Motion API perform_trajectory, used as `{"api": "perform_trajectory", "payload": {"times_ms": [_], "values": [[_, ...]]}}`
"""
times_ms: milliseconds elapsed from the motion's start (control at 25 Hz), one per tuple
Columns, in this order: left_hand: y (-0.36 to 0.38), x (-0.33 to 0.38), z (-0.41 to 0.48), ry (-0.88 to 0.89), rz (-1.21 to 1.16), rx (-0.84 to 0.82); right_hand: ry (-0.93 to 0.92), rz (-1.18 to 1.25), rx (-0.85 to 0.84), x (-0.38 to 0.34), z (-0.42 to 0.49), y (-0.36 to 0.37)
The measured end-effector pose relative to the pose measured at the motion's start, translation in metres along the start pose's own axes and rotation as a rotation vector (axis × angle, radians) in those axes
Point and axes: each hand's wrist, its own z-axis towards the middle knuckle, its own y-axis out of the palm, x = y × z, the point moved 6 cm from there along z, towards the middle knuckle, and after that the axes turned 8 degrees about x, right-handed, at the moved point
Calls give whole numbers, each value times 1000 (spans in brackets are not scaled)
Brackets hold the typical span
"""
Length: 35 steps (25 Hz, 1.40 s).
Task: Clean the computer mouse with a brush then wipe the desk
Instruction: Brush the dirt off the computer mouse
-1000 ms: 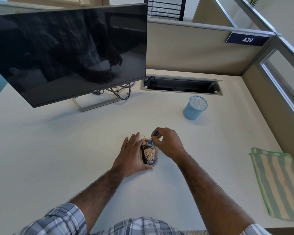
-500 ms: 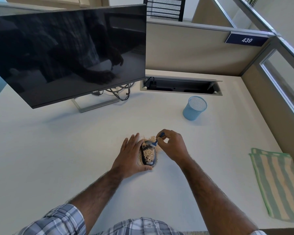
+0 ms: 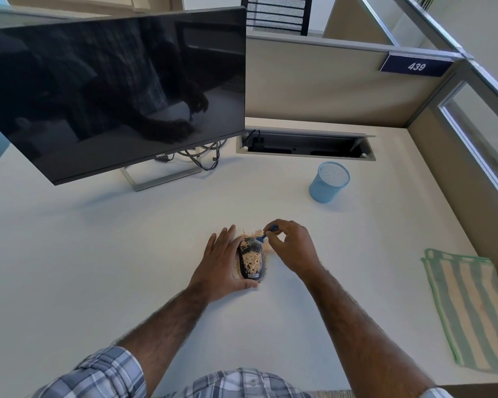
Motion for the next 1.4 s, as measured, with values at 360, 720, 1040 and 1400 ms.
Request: {"api": "perform_trajectory", "payload": {"times_ms": [360,720,1040,1400], "values": [[3,-2,1,0,4,0,-42,-56,-46,-3,3,8],[4,-3,0,-3,-1,-1,-139,-145,-59,-15,4,14],[3,-2,1,-6,-18,5,-157,-173,-62,-17,5,16],[4,-3,1,-12,4,5,189,-22,74,-18,-1,21]]}}
